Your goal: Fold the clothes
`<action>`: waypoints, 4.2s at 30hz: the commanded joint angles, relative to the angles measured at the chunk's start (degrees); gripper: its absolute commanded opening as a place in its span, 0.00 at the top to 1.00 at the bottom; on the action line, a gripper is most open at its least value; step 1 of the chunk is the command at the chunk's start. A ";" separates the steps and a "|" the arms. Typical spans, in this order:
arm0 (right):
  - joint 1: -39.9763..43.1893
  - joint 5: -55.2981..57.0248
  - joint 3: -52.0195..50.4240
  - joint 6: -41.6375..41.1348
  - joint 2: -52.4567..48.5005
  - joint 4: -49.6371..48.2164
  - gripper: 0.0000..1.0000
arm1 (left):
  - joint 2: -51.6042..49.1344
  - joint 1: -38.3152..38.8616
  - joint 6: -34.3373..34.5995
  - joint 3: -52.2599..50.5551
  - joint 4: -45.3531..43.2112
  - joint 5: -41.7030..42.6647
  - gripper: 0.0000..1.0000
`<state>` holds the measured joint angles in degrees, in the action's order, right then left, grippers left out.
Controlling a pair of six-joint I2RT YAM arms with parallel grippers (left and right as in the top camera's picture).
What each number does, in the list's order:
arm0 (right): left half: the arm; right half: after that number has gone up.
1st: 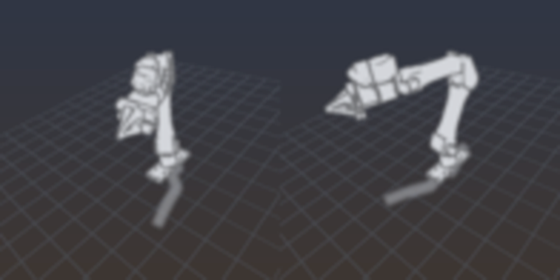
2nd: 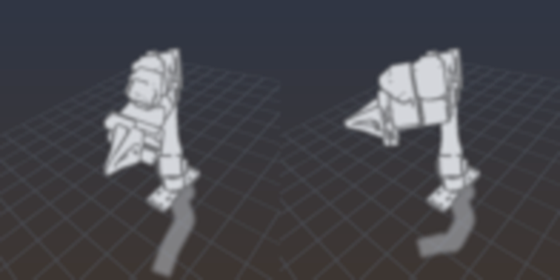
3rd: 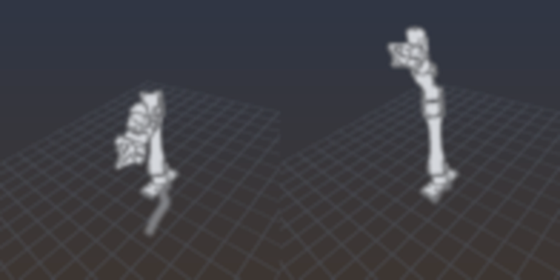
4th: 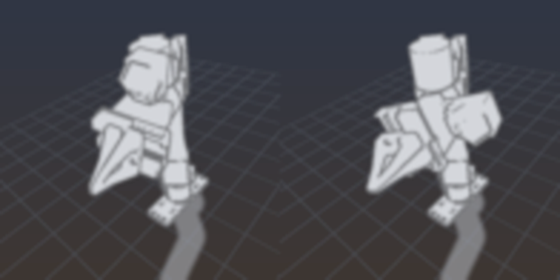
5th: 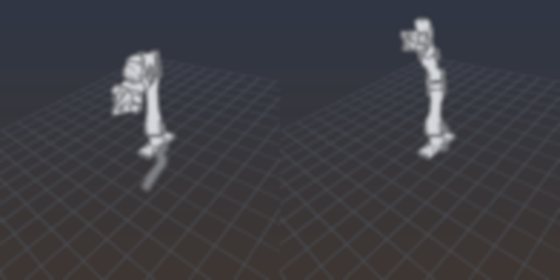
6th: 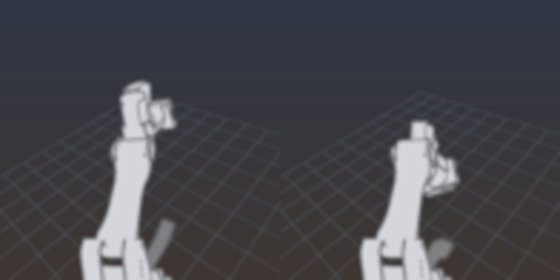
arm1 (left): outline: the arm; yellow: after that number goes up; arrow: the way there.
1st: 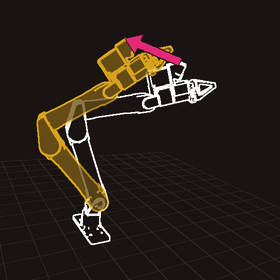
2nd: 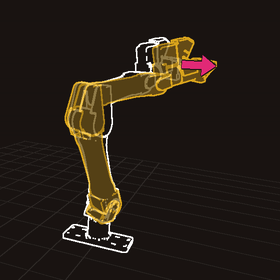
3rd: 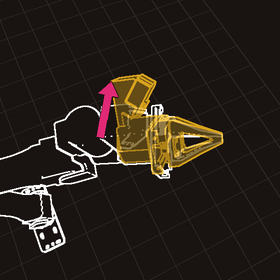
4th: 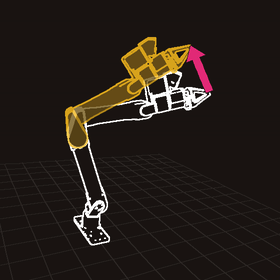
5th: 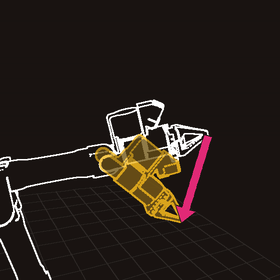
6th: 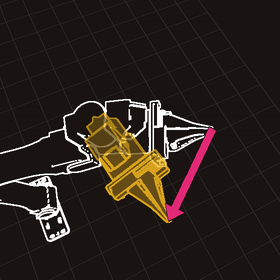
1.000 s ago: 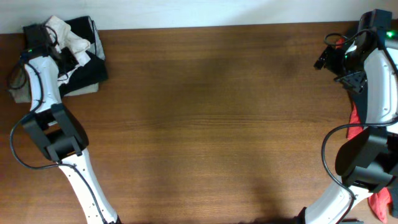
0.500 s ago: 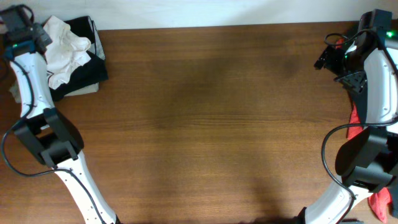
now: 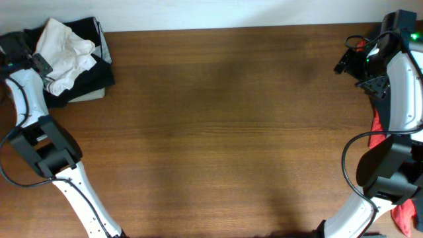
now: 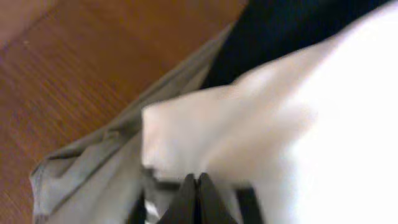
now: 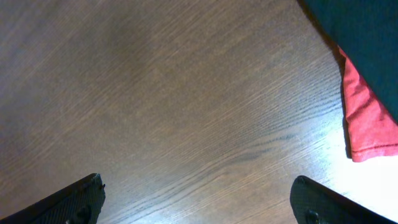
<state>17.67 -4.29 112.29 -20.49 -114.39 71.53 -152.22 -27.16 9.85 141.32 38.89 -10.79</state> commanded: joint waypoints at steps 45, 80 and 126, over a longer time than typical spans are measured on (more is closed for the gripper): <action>-5.81 -14.34 -4.68 7.19 45.29 21.81 0.01 | 35.95 -0.13 4.24 1.11 27.65 50.01 0.01; -16.85 -0.44 -111.97 22.80 114.22 -67.38 0.01 | 35.95 -0.11 4.24 1.11 27.65 50.01 0.01; -16.87 -0.57 -111.97 22.84 114.20 -67.47 0.01 | 125.83 26.62 4.24 -116.78 -45.18 31.95 0.01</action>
<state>1.28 -5.28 0.82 2.00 -0.58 3.95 -34.57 -0.71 14.41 37.91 5.65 23.55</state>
